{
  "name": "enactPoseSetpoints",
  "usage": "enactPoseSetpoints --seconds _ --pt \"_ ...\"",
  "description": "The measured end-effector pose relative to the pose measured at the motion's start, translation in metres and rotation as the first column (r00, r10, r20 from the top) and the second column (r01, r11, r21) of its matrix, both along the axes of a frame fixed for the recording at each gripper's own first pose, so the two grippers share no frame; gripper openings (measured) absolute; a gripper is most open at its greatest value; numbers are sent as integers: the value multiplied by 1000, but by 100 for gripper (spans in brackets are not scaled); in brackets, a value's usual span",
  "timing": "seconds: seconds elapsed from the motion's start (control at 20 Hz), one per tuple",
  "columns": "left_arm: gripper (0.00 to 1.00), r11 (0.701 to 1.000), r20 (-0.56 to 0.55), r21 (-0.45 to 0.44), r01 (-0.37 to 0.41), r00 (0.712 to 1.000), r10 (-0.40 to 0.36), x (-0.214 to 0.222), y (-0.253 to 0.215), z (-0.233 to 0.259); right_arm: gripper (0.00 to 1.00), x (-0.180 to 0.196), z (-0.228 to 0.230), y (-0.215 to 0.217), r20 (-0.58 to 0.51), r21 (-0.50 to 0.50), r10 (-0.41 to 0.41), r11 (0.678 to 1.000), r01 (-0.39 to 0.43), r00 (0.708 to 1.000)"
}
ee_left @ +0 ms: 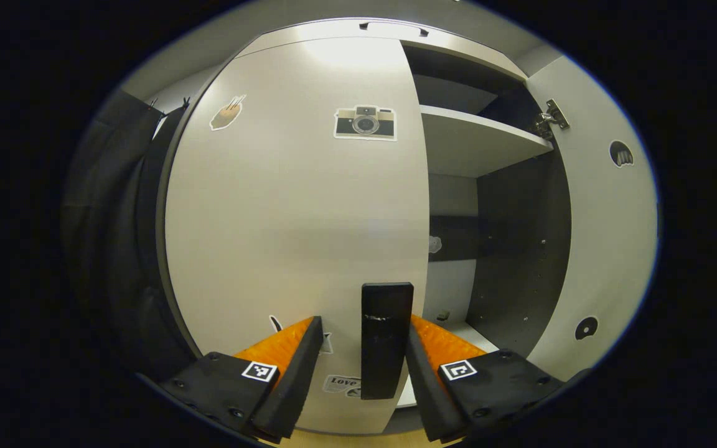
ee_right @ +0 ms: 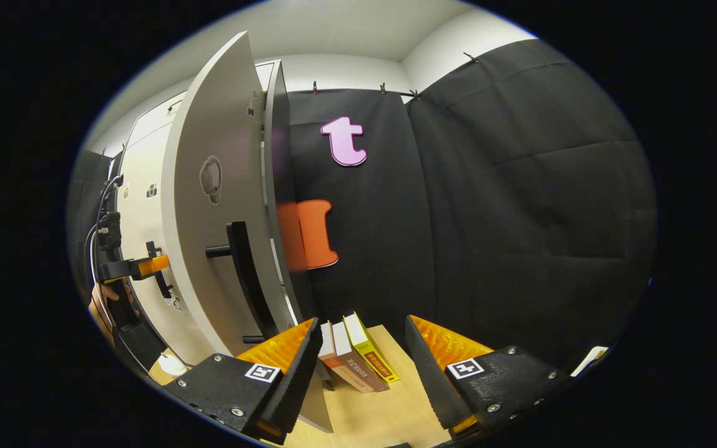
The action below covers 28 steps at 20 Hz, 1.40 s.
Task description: Open the right door of the double-door shoe cabinet with the right hand, and open the left door with the left hand.
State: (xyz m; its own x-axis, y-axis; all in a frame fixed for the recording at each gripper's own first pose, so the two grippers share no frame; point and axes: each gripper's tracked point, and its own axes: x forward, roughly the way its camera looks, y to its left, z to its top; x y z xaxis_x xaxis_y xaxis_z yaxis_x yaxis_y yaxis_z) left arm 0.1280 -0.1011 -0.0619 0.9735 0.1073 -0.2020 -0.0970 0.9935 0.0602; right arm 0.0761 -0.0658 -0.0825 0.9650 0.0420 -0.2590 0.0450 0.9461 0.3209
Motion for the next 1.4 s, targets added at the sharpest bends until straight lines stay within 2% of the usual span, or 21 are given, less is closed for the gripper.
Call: enactPoseSetpoints --seconds 0.05,0.15,0.2,0.25,0.3,0.35,0.55,0.75,0.8,0.85,1.0,1.4 --pt "78 1000 1 6 15 1000 -15 0 -4 -1 82 -2 -1 2 0 5 3 1000 -3 1000" --pt "64 1000 -18 -7 23 1000 -23 -1 -10 -8 82 -6 -3 2 0 6 4 1000 -4 1000" --pt "53 1000 -15 -1 20 1000 -20 -1 -10 -7 82 -8 -4 1 -2 2 2 1000 -2 1000" --pt "53 1000 -22 -8 26 999 -27 -1 -14 -7 82 -9 -7 -1 -5 0 -3 1000 3 1000" --pt "45 1000 -22 -1 14 1000 -14 -2 -14 -7 82 -11 -8 -2 -8 3 -5 1000 6 1000" --pt "41 1000 -25 6 10 1000 -9 -2 -14 -7 83 -12 -10 -4 -13 13 -8 1000 9 1000" --pt "39 999 -27 -42 10 1000 -12 -3 -14 -6 82 -17 -12 -8 -18 49 -11 999 12 1000" --pt "30 1000 -20 -10 21 1000 -21 -5 -14 -7 83 -19 -13 -6 -23 40 -6 999 7 1000" --pt "30 999 -18 -31 19 1000 -20 -6 -15 -7 83 -19 -14 -3 -22 39 -1 999 1 1000" --pt "25 999 -17 -44 22 1000 -23 -5 -15 -6 82 -18 -14 -1 -21 34 6 999 -5 1000" --pt "26 998 -27 -48 35 999 -36 -23 -14 -4 83 -15 -15 9 -28 33 33 999 -32 999" --pt "26 998 -34 -59 -1 999 -1 -66 -4 5 83 -18 -11 24 -23 20 108 994 -108 994"
